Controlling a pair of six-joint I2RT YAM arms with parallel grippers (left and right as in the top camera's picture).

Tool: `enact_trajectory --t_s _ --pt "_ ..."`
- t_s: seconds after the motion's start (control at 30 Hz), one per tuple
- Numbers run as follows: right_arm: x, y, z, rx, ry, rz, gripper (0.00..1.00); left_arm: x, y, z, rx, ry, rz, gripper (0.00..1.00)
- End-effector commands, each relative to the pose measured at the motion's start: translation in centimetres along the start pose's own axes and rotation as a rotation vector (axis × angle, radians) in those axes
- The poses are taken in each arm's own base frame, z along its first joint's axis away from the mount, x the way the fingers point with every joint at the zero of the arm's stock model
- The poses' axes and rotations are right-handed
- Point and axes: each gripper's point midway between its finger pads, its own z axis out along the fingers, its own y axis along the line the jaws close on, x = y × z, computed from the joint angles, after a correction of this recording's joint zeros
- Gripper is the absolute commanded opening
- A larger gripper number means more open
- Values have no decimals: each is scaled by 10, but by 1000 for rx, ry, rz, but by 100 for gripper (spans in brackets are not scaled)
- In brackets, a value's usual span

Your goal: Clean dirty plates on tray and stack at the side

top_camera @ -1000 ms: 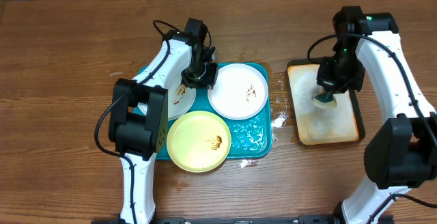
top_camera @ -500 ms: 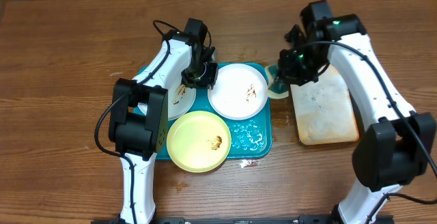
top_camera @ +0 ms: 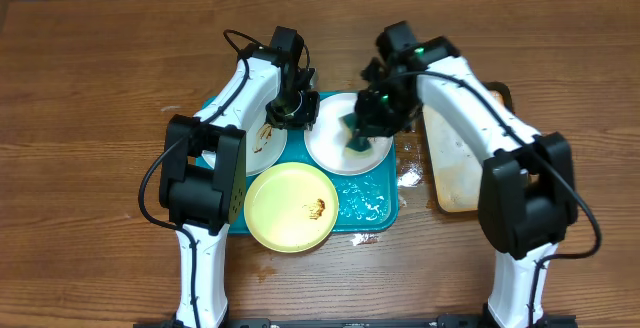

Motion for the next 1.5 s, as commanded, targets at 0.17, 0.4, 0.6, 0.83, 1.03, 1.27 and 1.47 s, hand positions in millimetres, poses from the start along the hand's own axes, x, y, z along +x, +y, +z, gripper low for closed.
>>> enact_trajectory --t_s 0.17,0.4,0.6,0.83,1.03,1.27,1.47 --pt "-4 21 36 -30 11 58 4 4 5 23 -14 41 -41 4" --pt "-16 -14 59 150 -42 152 4 6 4 23 -8 50 -43 4" --pt "-27 -32 64 233 -92 148 4 7 -1 24 17 55 -42 4" --pt "-38 -76 45 499 -196 142 4 9 -1 23 15 60 -48 4" --pt "-37 -103 26 679 -227 128 4 7 2 23 5 55 -60 4" --pt "-37 -122 8 827 -255 109 4 7 2 23 3 55 -64 4" --pt "-28 -101 26 723 -176 43 4 7 3 23 0 54 -63 4"
